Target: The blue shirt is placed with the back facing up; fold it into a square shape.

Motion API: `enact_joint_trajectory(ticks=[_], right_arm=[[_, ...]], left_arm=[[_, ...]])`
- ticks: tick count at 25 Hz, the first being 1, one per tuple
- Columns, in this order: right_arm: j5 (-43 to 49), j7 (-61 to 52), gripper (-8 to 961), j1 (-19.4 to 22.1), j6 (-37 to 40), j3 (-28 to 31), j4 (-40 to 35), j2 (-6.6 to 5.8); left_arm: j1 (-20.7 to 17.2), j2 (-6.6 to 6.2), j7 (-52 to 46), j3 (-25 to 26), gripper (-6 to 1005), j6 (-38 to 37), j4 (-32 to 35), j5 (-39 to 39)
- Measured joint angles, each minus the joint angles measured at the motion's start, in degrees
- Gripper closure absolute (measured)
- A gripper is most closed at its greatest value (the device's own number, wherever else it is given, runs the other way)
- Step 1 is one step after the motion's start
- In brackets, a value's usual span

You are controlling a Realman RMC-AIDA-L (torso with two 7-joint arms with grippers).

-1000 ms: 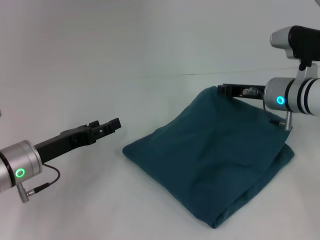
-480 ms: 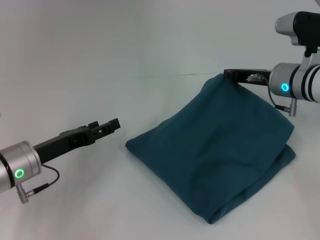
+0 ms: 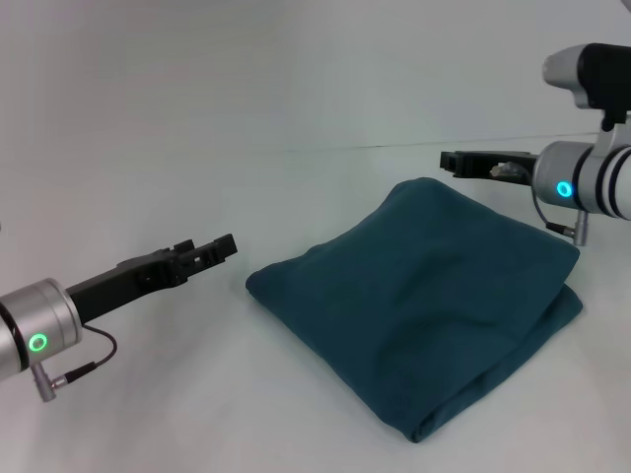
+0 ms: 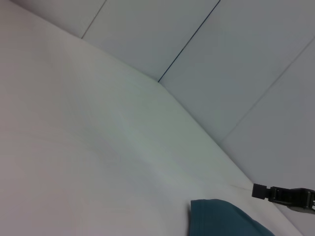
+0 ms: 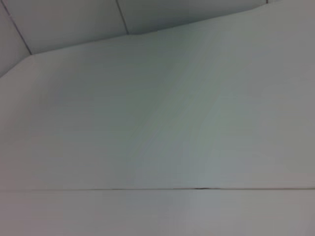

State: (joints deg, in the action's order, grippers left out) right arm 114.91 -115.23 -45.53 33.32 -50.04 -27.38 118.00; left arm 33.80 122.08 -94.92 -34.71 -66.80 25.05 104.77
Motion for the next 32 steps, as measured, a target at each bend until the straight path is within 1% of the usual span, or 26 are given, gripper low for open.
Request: enact_joint_trajectory(ticks=[4,6,9,14,17,20,24,26,28,29,32], right_arm=[[-0.4,0.0,786,1.6,0.4,0.7,-1.5,0.01],[-0.6,-0.3,690,2.7,2.4,1.1,-2.6,-0.29],[-1.4,-0.5,547,4.9,8.3,2.3,-4.4,-1.13],[-1.7,-0.6,481,9.3,21.6,6.8,-6.8,-3.41],[-1.8,-0.7,441,12.0,28.1,10.6,-8.0,-4.89],[-1.6,-1.4,401,14.1,32.5,12.9,-9.3,-6.09],[-0.1,-5.4,402,16.0,36.6,13.1,-10.4,-8.32],[1.8,-7.8,402,16.2,38.1,13.1,-10.4,-9.63],[4.1,-10.3,402,16.1,39.0,13.2,-10.4,-10.6],[5.4,-11.5,402,15.9,39.2,13.3,-10.4,-10.97],[8.7,-14.1,403,15.2,39.6,13.3,-10.4,-11.5]], left_arm=[[-0.1,0.0,0.0,0.0,125,0.0,0.0,0.3],[-0.1,0.0,0.0,0.0,125,0.0,0.0,0.3],[-0.1,0.07,0.0,0.0,126,0.0,0.0,0.3],[-0.5,0.29,0.1,0.0,126,0.1,0.0,0.3],[-0.6,0.35,0.1,0.0,126,0.1,0.0,0.3],[-0.6,0.36,0.3,0.0,126,0.1,0.0,0.4],[-0.7,0.42,0.5,0.0,125,0.1,0.0,0.4],[-0.7,0.45,0.5,0.0,125,0.1,0.1,0.4],[-0.7,0.45,0.5,0.0,125,0.1,0.2,0.4],[-0.7,0.45,0.5,-0.1,125,0.1,0.2,0.4],[-0.7,0.45,0.5,-0.2,125,0.1,0.3,0.4]])
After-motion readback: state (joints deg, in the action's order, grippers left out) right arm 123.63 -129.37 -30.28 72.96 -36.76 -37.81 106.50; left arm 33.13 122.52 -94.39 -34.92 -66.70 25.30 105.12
